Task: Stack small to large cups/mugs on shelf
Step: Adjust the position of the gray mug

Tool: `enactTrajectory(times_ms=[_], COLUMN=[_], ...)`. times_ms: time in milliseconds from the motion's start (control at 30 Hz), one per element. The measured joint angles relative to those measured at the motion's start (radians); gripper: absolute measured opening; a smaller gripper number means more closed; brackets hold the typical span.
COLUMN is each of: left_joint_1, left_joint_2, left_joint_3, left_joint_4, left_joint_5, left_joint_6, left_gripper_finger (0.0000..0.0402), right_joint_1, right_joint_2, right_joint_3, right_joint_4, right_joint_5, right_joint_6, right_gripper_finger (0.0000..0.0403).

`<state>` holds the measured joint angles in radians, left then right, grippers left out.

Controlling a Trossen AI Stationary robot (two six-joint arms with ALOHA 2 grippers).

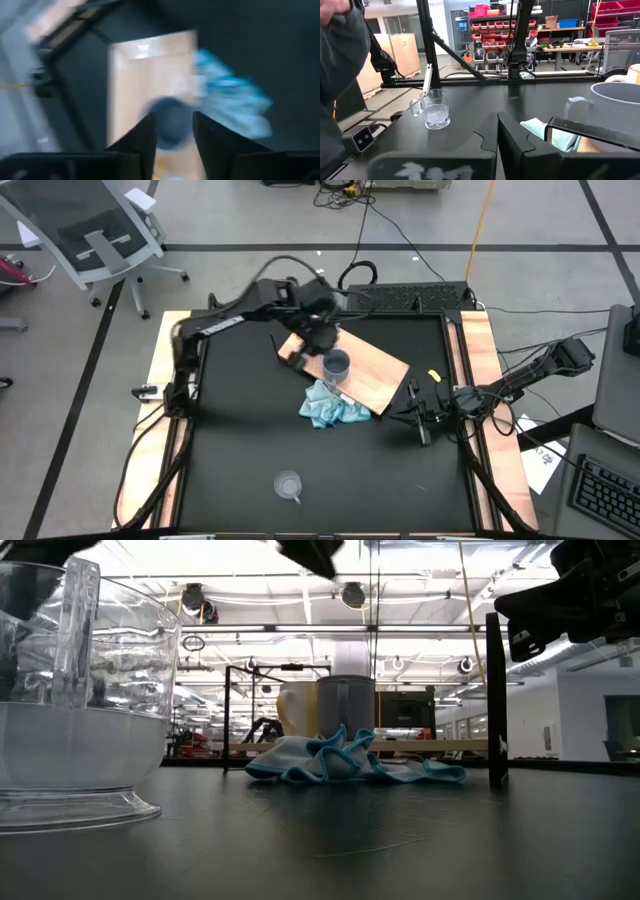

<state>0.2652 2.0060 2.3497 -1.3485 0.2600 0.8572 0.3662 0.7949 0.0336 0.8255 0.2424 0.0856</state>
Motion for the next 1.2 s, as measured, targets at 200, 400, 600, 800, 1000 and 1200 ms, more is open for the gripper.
enactTrajectory(times_ms=[200, 400, 600, 800, 1000, 1200], left_joint_1=[-0.020, -0.068, -0.073, -0.072, -0.076, -0.092], left_joint_2=[-0.134, -0.328, -0.622, -0.919, -1.088, -1.190], left_joint_3=[-0.051, -0.336, -0.817, -1.320, -1.695, -1.967], left_joint_4=[-0.204, -0.149, 0.202, 0.766, 1.191, 1.555], left_joint_5=[0.156, 0.169, 0.249, 0.209, 0.150, 0.150], left_joint_6=[-0.060, -0.108, -0.166, -0.441, -0.682, -0.737], left_gripper_finger=[0.0012, 0.0003, 0.0002, 0.0001, 0.0001, 0.0001], right_joint_1=[0.000, 0.000, 0.000, 0.000, 0.000, 0.000], right_joint_2=[0.000, 0.000, 0.000, 0.000, 0.000, 0.000], right_joint_3=[0.000, 0.000, 0.000, 0.000, 0.000, 0.000], right_joint_4=[-0.007, -0.007, -0.007, -0.007, -0.007, -0.007], right_joint_5=[0.000, 0.000, 0.000, 0.000, 0.000, 0.000], right_joint_6=[0.000, 0.005, 0.006, 0.007, 0.007, 0.008], right_gripper_finger=[0.0000, 0.0000, 0.0000, 0.0000, 0.0000, 0.0000])
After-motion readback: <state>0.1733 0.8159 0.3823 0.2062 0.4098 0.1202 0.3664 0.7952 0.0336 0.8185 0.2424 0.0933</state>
